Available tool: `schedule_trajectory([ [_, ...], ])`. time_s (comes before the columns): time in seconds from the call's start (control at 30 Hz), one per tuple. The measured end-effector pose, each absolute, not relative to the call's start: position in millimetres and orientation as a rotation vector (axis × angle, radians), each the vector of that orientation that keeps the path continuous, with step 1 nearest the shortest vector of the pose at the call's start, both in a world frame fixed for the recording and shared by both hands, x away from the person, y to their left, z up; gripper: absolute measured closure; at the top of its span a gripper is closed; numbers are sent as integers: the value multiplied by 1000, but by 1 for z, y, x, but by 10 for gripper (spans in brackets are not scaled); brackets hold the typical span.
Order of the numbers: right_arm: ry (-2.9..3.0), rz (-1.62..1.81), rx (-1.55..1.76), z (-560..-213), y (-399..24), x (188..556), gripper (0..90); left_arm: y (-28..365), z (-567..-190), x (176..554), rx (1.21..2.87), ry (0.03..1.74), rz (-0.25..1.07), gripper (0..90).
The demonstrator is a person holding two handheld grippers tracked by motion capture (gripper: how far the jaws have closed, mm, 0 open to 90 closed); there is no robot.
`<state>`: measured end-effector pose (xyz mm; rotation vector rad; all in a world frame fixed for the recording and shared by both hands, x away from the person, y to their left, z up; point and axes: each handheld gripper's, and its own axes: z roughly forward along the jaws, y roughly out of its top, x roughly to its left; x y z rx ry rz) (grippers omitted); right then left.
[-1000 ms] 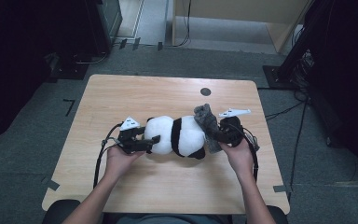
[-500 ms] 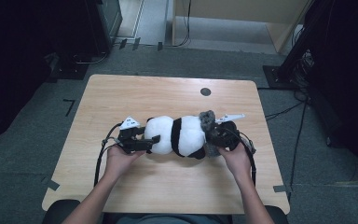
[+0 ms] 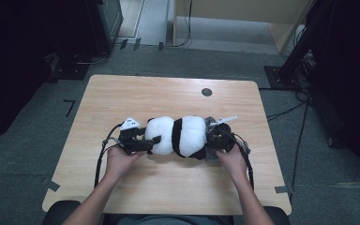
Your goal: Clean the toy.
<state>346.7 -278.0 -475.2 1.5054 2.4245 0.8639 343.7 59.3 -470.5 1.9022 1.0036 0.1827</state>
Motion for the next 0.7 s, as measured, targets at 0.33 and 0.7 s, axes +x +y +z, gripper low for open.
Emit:
schedule_trajectory([
  [0.33,2420,831,1511,-478,-284,352,739,60,-470,343,1904,998,185,255],
  [0.7,2239,990,1512,-443,-313,341,741,60,-468,342,1904,998,180,294],
])
